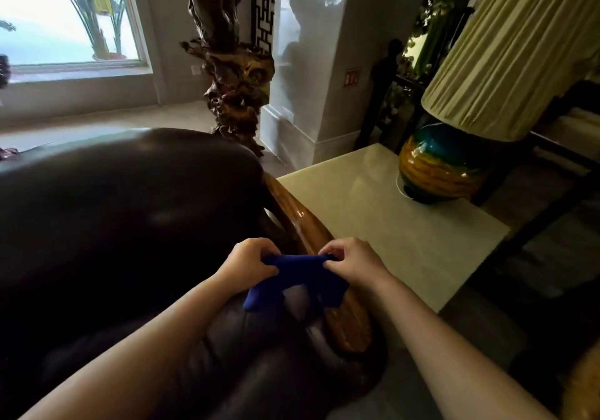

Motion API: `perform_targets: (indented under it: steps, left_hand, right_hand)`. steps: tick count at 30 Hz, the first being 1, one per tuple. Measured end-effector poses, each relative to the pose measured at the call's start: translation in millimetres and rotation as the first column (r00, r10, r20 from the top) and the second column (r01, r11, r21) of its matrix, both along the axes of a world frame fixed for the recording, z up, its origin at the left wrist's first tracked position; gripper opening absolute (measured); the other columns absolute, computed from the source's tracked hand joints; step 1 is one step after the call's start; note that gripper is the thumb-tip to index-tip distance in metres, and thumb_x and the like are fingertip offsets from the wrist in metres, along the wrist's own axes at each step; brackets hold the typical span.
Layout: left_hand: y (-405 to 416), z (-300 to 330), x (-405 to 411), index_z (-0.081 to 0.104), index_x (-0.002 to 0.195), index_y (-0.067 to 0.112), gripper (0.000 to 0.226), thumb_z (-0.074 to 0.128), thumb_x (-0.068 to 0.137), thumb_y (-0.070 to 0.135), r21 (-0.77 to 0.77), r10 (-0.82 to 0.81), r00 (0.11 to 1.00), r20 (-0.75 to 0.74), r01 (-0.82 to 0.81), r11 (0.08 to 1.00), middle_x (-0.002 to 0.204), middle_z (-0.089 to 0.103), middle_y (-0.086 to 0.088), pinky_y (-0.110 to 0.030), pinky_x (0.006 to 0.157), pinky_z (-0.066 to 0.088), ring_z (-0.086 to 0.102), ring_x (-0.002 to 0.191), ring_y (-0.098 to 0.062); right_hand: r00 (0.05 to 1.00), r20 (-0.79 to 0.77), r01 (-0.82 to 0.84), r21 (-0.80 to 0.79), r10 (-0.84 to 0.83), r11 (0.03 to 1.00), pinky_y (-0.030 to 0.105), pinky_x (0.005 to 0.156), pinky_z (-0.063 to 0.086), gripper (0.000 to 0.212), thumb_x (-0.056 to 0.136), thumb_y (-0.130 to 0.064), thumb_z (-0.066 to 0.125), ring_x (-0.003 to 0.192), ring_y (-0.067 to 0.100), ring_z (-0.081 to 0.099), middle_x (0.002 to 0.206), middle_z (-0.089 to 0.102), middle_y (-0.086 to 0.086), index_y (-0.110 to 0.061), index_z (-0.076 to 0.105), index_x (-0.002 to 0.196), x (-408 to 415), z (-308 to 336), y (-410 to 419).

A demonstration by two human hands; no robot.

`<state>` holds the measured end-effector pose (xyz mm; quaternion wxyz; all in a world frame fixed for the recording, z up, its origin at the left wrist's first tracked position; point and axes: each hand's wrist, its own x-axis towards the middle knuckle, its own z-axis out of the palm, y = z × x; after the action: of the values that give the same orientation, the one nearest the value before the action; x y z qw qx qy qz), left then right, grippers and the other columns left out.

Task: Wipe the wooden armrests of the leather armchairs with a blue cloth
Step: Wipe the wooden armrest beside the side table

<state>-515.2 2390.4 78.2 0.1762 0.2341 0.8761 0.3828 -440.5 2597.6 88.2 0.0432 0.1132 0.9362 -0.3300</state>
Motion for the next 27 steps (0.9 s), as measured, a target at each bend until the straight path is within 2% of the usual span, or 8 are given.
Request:
perform_targets:
  steps: [3,8,13,16,18,20,23,27]
  left_hand:
    - [28,-3,-24,0.066,0.087,0.018,0.021,0.07,0.07,0.008,0.001,0.022,1.0,0.007,-0.022,1.0,0.088,0.065,-0.002,-0.022,0.066,0.047,0.06,0.079,-0.014]
    - [74,-7,-55,0.066,0.096,0.012,0.025,0.068,0.072,0.007,-0.039,0.057,0.998,0.016,-0.056,0.998,0.096,0.066,-0.007,-0.035,0.081,0.054,0.062,0.089,-0.021]
    - [127,-18,-80,0.066,0.092,0.015,0.023,0.069,0.071,0.006,-0.045,0.166,0.986,0.023,-0.165,0.985,0.092,0.065,-0.004,-0.028,0.072,0.053,0.063,0.086,-0.019]
    - [160,-33,-87,0.065,0.089,0.019,0.022,0.07,0.07,0.007,-0.035,0.256,0.965,0.049,-0.254,0.966,0.086,0.063,0.003,-0.015,0.061,0.046,0.061,0.079,-0.011]
    - [183,-45,-91,0.066,0.088,0.018,0.022,0.069,0.069,0.007,-0.047,0.311,0.948,0.066,-0.309,0.95,0.085,0.063,0.004,-0.012,0.059,0.044,0.059,0.076,-0.008]
    - [201,-60,-92,0.067,0.089,0.016,0.023,0.069,0.068,0.006,-0.067,0.353,0.932,0.088,-0.348,0.935,0.084,0.064,0.003,-0.014,0.06,0.044,0.06,0.076,-0.01]
    - [224,-91,-92,0.067,0.088,0.016,0.022,0.068,0.067,0.007,-0.115,0.409,0.901,0.145,-0.395,0.912,0.081,0.064,0.003,-0.009,0.054,0.043,0.06,0.073,-0.009]
    - [242,-144,-102,0.067,0.087,0.014,0.02,0.068,0.068,0.007,-0.172,0.445,0.866,0.226,-0.414,0.894,0.086,0.065,0.0,-0.021,0.065,0.05,0.061,0.079,-0.012]
  right_hand:
    - [1.0,-0.011,0.02,-0.028,-0.02,0.999,0.035,0.072,0.057,0.015,0.075,-0.023,0.065,0.081,0.007,0.064,0.084,0.069,-0.014,-0.033,0.067,0.086,-27,-10,29]
    - [0.999,0.022,-0.039,-0.036,0.039,0.999,0.028,0.069,0.055,0.015,0.075,-0.025,0.065,0.079,0.003,0.063,0.077,0.065,-0.019,-0.039,0.063,0.08,-67,-24,77]
    - [0.991,0.023,-0.128,-0.024,0.128,0.992,0.033,0.073,0.056,0.015,0.074,-0.025,0.065,0.08,0.007,0.063,0.081,0.066,-0.015,-0.035,0.066,0.085,-113,-34,133]
    - [0.981,0.036,-0.187,-0.029,0.188,0.982,0.033,0.073,0.056,0.015,0.073,-0.024,0.066,0.078,0.008,0.064,0.08,0.067,-0.014,-0.033,0.068,0.086,-139,-48,171]
    - [0.967,0.068,-0.243,-0.04,0.245,0.969,0.033,0.072,0.056,0.015,0.074,-0.024,0.066,0.078,0.008,0.064,0.081,0.067,-0.013,-0.033,0.068,0.086,-155,-62,195]
    - [0.953,0.104,-0.281,-0.043,0.284,0.959,0.032,0.072,0.055,0.015,0.075,-0.025,0.066,0.079,0.008,0.063,0.084,0.069,-0.012,-0.033,0.068,0.088,-163,-75,211]
    - [0.932,0.171,-0.316,-0.053,0.32,0.947,0.032,0.071,0.055,0.015,0.076,-0.025,0.065,0.079,0.008,0.063,0.087,0.069,-0.01,-0.033,0.068,0.088,-173,-101,231]
    - [0.891,0.29,-0.35,-0.049,0.349,0.935,0.026,0.064,0.052,0.016,0.076,-0.024,0.064,0.077,0.007,0.062,0.087,0.067,-0.011,-0.031,0.068,0.09,-193,-148,243]
